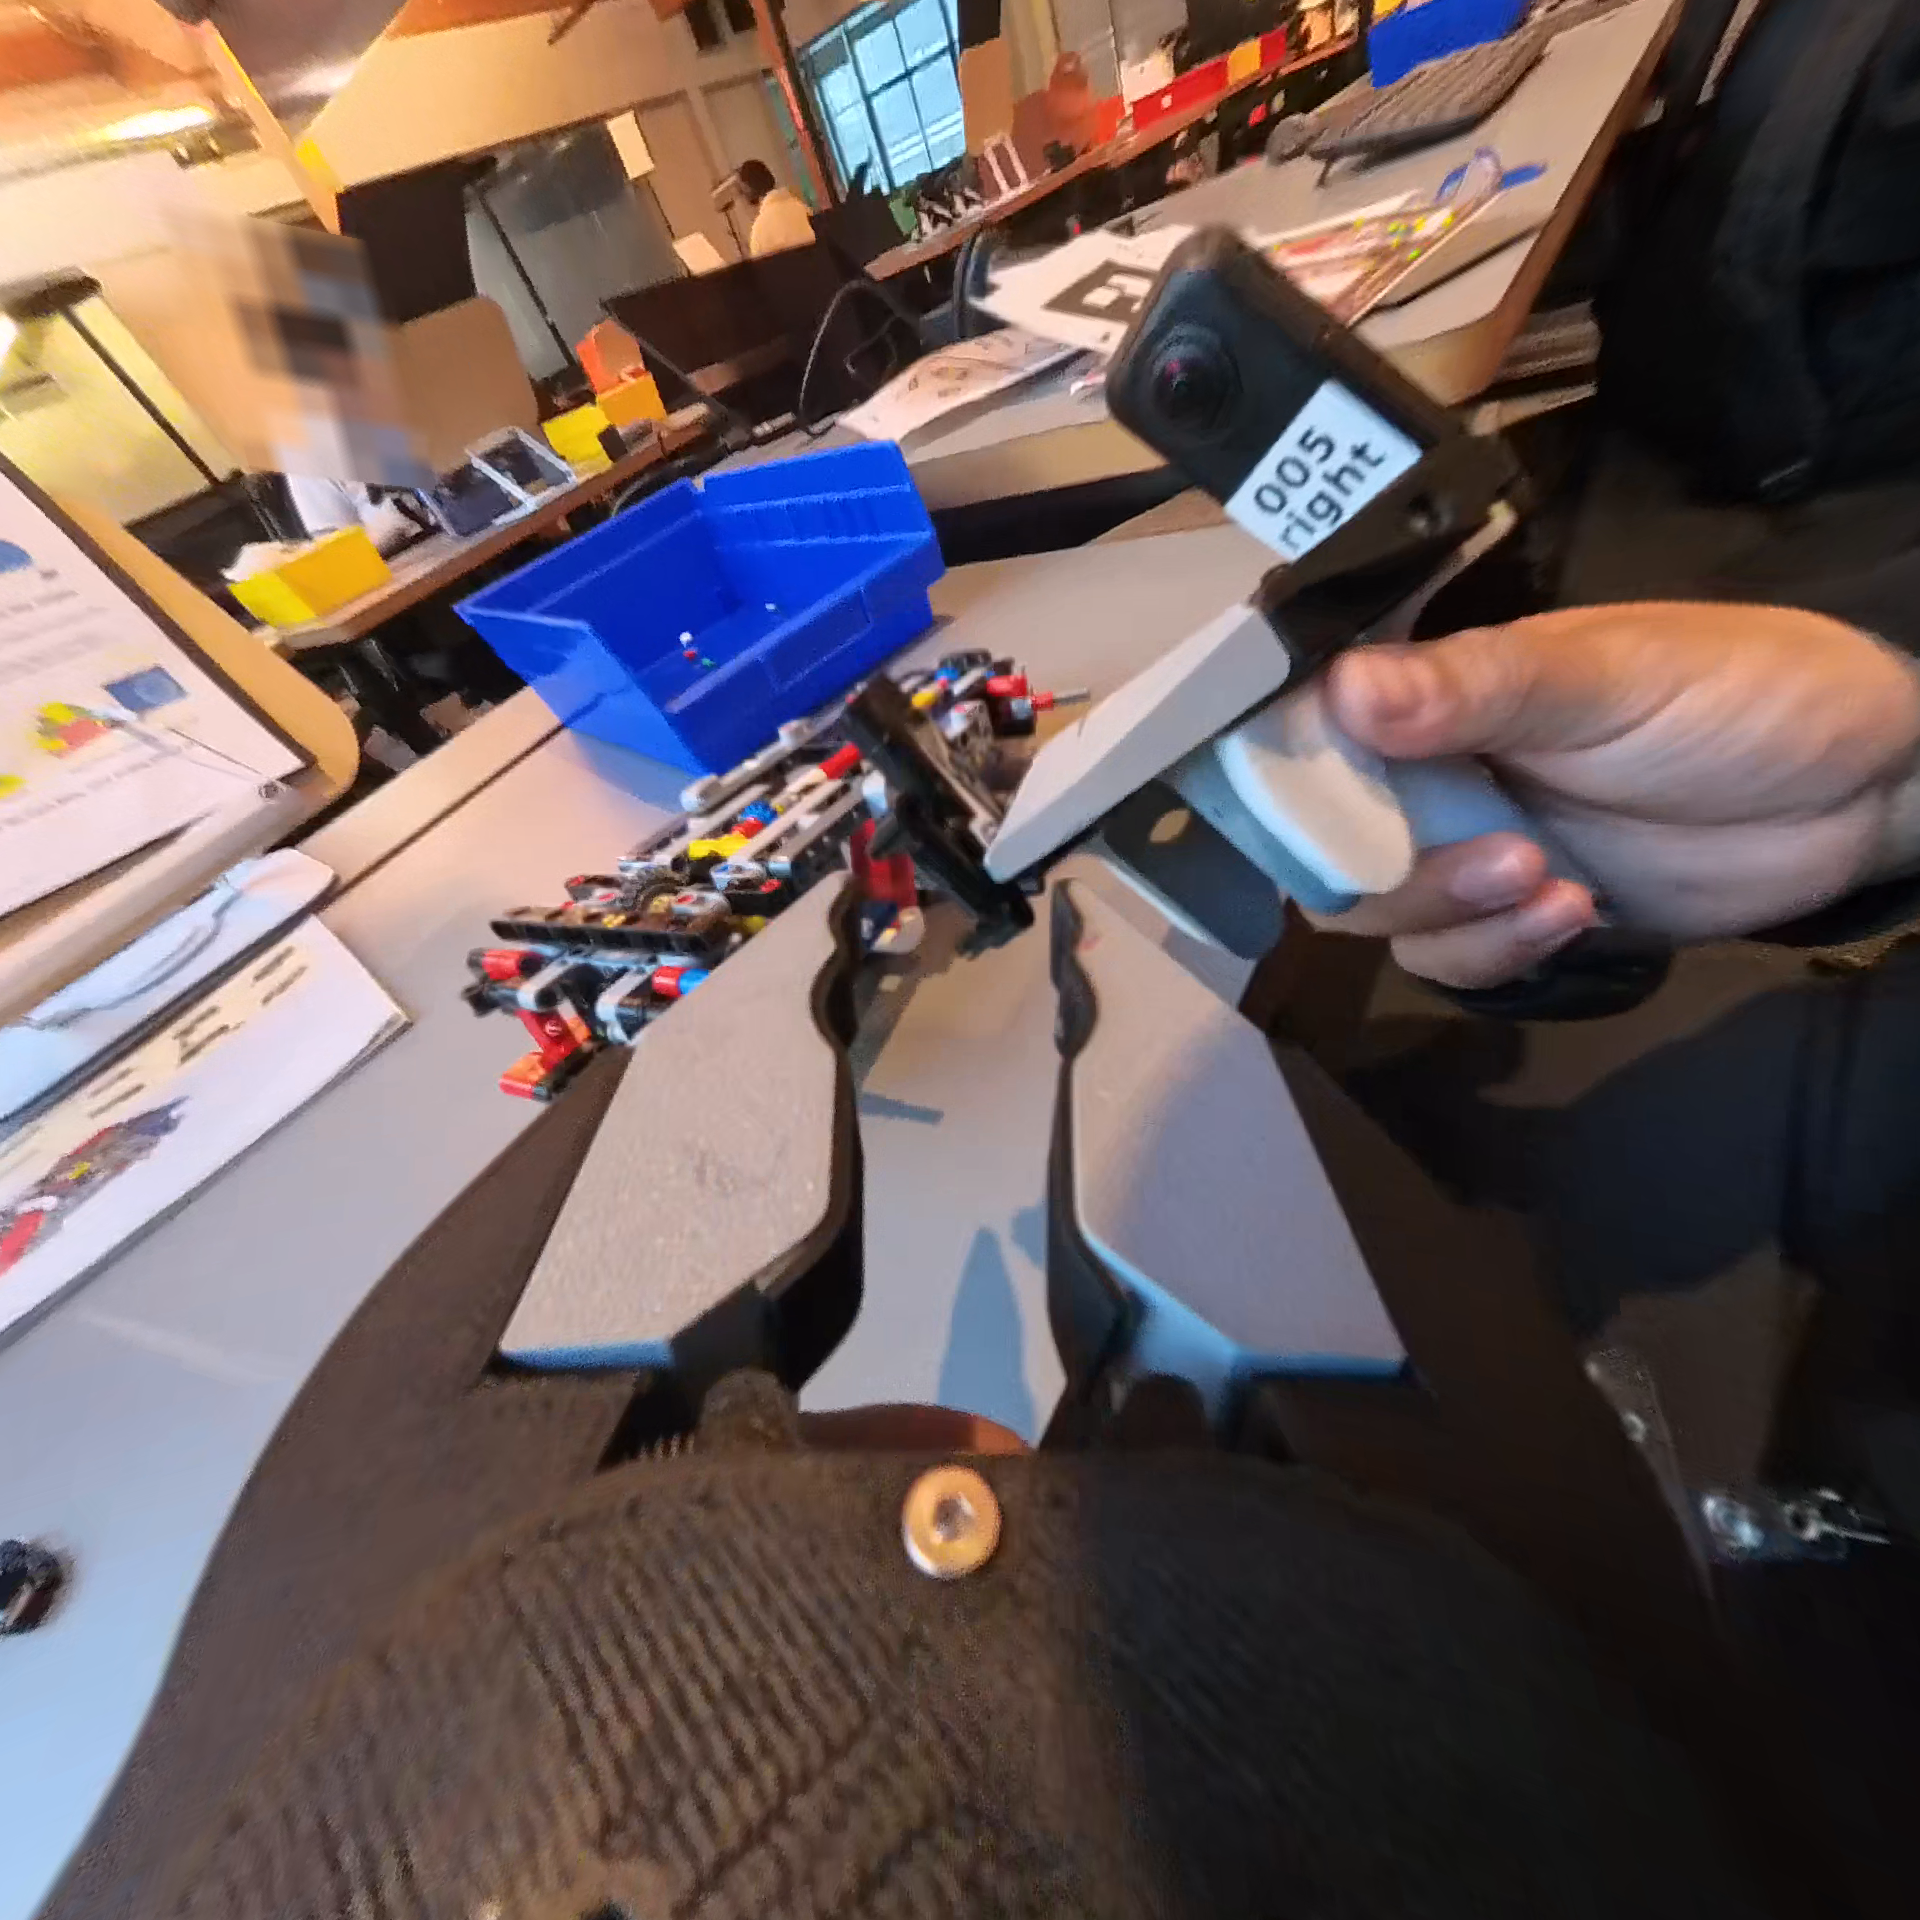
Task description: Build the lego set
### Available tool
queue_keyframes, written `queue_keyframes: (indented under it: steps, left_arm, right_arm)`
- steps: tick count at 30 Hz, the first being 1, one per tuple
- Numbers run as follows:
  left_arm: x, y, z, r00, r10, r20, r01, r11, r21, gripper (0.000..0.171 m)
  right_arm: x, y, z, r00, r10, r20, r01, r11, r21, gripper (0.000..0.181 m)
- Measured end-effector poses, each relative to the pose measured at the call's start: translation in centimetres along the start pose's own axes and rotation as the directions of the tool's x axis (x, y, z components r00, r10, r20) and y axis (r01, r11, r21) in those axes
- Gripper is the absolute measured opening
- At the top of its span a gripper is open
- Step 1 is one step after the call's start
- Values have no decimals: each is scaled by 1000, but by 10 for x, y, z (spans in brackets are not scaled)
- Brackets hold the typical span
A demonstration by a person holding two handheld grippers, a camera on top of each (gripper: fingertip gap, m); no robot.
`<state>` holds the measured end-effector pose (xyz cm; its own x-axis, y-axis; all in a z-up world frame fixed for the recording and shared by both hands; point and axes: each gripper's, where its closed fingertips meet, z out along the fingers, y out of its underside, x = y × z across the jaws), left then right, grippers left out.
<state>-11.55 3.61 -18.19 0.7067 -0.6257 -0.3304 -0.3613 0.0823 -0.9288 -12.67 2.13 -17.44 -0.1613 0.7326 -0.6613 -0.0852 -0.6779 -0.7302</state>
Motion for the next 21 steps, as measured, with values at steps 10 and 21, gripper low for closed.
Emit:
queue_keyframes:
  steps: [10, 21]
  left_arm:
    - [11, -16, -4, 995, -62, -79, 59, 998, -32, 17]
    - [15, -5, -2, 985, 89, -148, -105, 989, -103, 9]
  right_arm:
    - [-15, -7, -3, 989, 70, 131, -78, 995, 56, 3]
    - [-11, -6, -7, 982, 97, 164, -110, 992, 70, 3]
